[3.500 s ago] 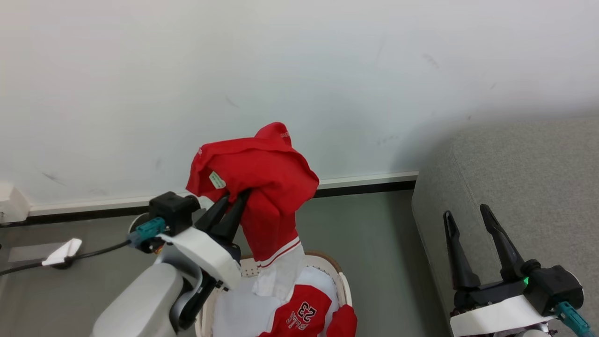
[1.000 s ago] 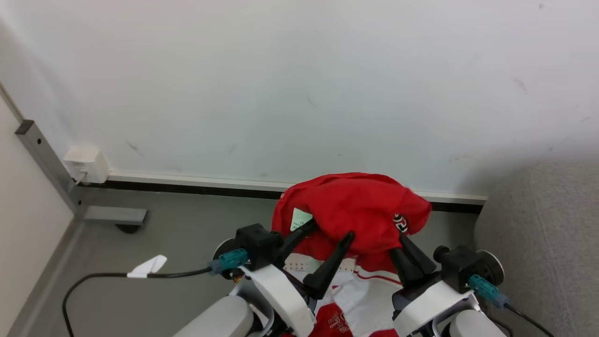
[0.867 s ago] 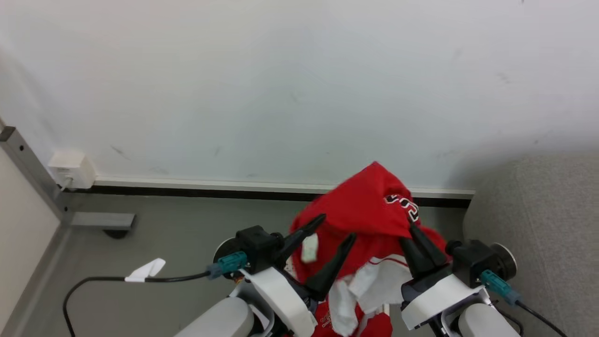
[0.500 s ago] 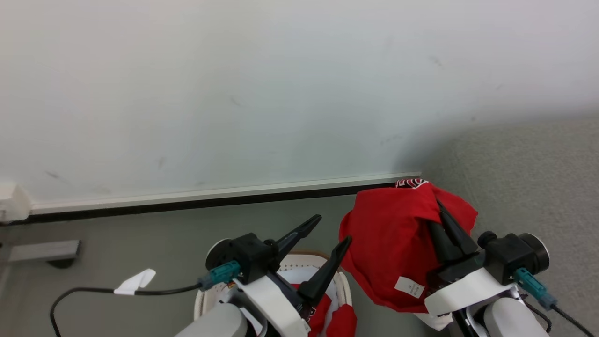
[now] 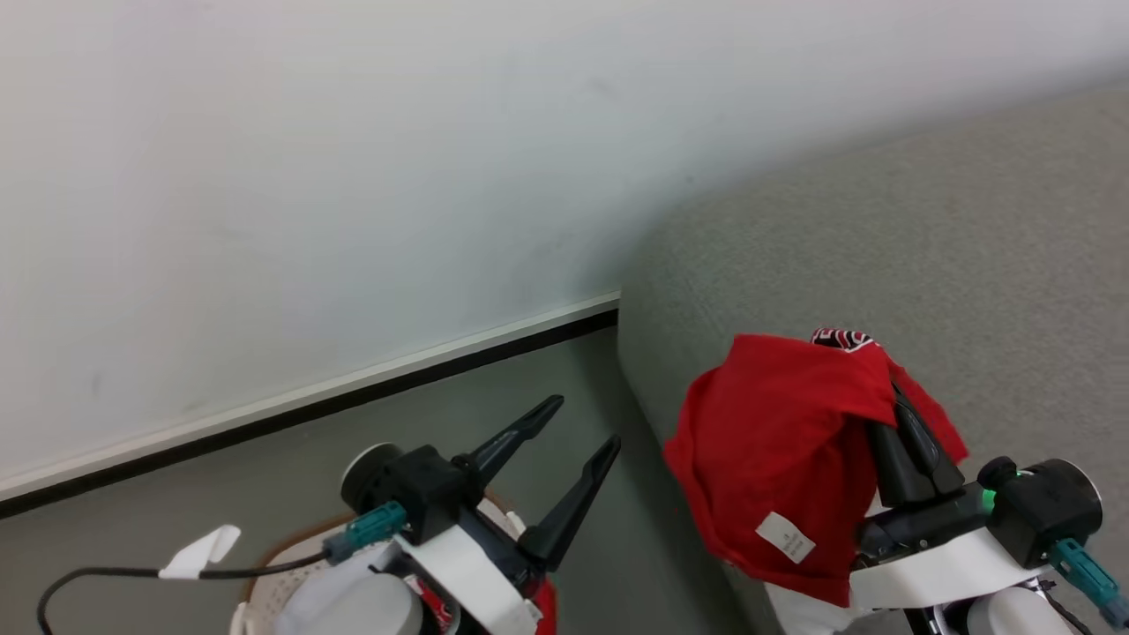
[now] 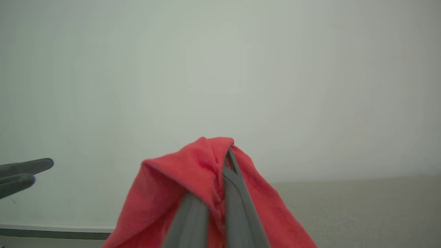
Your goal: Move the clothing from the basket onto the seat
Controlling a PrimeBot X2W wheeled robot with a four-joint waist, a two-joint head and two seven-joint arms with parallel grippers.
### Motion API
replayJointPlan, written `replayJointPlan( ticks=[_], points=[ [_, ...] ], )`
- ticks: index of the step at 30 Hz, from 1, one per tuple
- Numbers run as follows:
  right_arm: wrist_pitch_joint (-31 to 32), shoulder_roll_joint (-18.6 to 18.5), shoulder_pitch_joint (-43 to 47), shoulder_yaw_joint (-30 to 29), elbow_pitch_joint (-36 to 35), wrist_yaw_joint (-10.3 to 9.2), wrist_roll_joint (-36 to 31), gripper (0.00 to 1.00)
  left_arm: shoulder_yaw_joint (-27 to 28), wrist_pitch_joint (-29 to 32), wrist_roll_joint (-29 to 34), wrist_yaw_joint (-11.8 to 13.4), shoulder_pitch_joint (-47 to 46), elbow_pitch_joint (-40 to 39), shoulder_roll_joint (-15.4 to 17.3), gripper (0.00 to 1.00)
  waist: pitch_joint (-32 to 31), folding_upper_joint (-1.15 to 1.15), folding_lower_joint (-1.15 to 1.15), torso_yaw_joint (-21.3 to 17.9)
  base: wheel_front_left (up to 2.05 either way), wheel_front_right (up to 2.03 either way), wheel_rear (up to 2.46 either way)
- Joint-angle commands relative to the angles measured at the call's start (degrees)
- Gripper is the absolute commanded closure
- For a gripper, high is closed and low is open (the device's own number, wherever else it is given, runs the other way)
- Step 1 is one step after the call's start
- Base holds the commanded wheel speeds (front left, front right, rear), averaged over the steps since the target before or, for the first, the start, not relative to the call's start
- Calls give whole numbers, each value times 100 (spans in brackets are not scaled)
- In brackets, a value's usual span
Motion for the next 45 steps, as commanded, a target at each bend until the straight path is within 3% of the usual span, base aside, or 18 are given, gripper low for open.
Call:
replayJointPlan(
  ticks=[1, 9, 18, 23, 32, 38, 45],
  points=[
    [-2, -27, 104, -33, -70, -12, 14, 100, 96, 0, 130, -28, 110, -35, 56, 0, 91, 0, 0, -414, 0, 0, 0],
    [-3, -18, 271, -204, -324, -12, 14, 100, 314, -1, 385, -141, 274, 19, -10, 0, 174, 0, 0, -886, 0, 0, 0],
    [-3, -66, -50, -384, -584, -12, -46, 100, 378, -2, 561, -207, 194, -11, 10, 0, 481, 0, 0, -972, 0, 0, 0],
    [-2, -105, -600, -589, -653, -12, 35, 100, 273, -2, 569, -219, 17, -171, 258, 0, 1024, 0, 0, -781, 0, 0, 0],
    [-2, -198, -2080, -1308, -236, -12, 298, 100, 91, 51, 399, -213, -454, -788, 1091, 0, 2331, 0, 0, -244, 0, 0, 0],
    [15, -463, -3176, -1972, 142, -12, 377, 100, 81, 80, 309, -214, -769, -1137, 1540, 0, 3088, 0, 0, 86, 0, 0, 0],
    [174, -940, -4177, -2985, 588, -12, 446, 100, 110, 49, 241, -215, -1027, -1377, 1779, 0, 3691, 0, 0, 445, 0, 0, 0]
  ],
)
